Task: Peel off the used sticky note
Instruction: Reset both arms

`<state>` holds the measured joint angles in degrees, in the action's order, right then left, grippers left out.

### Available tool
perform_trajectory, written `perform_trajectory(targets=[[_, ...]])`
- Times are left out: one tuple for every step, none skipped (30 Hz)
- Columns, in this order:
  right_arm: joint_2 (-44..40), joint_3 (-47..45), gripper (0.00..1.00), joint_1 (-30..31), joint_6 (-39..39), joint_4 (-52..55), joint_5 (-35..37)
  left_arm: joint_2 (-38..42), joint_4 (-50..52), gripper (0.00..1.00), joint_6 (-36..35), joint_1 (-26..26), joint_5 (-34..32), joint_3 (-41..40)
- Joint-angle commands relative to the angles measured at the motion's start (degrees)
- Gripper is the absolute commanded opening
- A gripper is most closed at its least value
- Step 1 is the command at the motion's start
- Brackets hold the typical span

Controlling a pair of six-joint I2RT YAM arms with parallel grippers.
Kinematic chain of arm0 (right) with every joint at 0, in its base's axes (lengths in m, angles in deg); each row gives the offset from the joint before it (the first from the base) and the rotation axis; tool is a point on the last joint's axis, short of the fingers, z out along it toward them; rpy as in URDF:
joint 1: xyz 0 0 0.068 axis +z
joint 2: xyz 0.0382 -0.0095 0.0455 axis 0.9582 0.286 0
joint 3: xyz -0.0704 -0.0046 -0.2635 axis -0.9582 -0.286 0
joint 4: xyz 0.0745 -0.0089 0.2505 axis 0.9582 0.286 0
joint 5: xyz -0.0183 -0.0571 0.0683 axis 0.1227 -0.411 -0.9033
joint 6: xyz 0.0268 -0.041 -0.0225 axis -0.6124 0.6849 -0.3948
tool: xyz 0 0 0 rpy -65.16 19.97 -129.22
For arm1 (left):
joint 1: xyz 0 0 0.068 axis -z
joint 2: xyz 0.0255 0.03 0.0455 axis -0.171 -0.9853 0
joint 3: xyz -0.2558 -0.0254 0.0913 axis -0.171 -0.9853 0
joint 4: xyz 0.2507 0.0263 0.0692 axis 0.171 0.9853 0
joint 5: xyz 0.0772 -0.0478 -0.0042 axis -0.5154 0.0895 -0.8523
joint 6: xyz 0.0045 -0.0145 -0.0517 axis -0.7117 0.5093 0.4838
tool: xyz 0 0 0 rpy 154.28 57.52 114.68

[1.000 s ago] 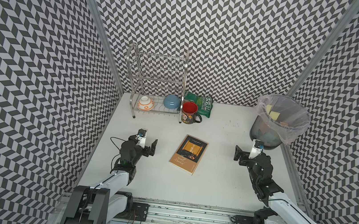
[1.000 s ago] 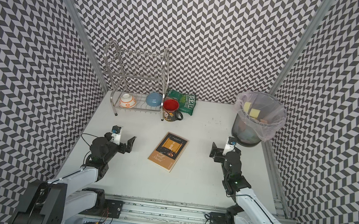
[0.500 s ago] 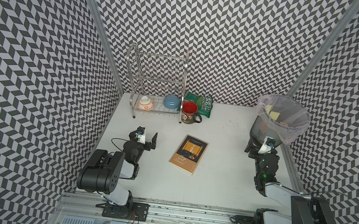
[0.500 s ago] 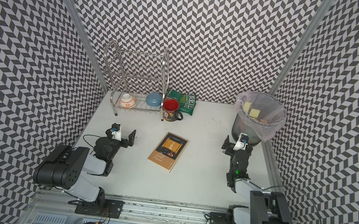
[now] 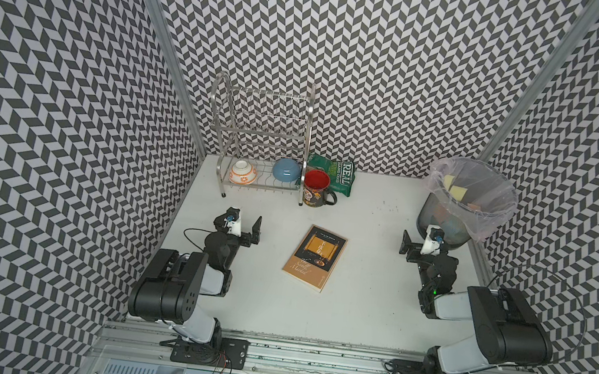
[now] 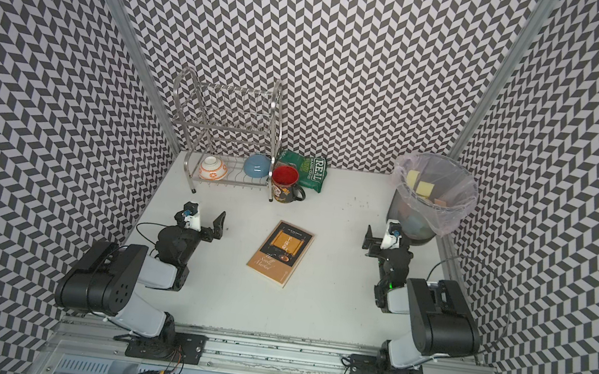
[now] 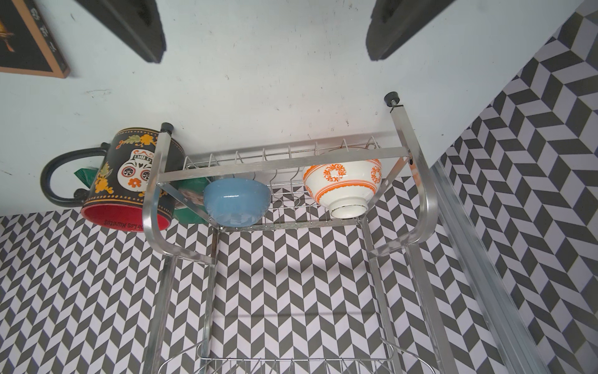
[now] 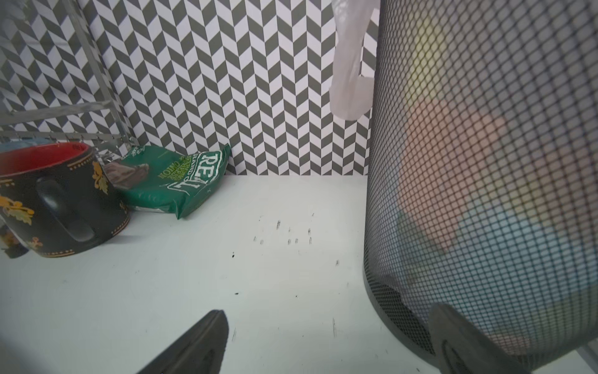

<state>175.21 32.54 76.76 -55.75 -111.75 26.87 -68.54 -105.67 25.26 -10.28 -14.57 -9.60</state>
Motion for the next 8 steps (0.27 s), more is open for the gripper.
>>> perform_trajectory(targets=[[-0.7, 0.5, 1.0, -0.5, -0.7, -1.4, -0.6, 0.3, -0.5, 1.0, 0.3, -0.4, 0.3, 1.0], [-0.7, 0.5, 1.0, -0.5, -0.8, -1.2, -0.6, 0.3, -0.7, 1.0, 0.3, -0.4, 0.3, 0.9], [-0.9, 0.7, 1.0, -0.5, -0.6, -0.6, -0.8, 0.3, -0.7, 1.0, 0.3, -0.4, 0.3, 1.0], [-0.9, 0.7, 1.0, -0.5, -0.6, -0.6, -0.7, 0.3, -0.7, 1.0, 0.3, -0.3, 0.3, 1.0], [-0.8, 0.6, 1.0, -0.5, -0.6, -0.9, -0.7, 0.3, -0.6, 1.0, 0.3, -0.4, 0.3, 0.9], [-0.9, 0.6, 1.0, -0.5, -0.7, -0.8, -0.7, 0.3, -0.6, 1.0, 0.3, -0.4, 0.3, 0.9], [-0.9, 0.7, 1.0, -0.5, -0.6, -0.7, -0.8, 0.3, -0.7, 1.0, 0.3, -0.3, 0.4, 1.0], [-0.9, 0.7, 1.0, -0.5, -0.6, -0.7, -0.7, 0.3, -0.8, 1.0, 0.3, -0.4, 0.3, 0.9]])
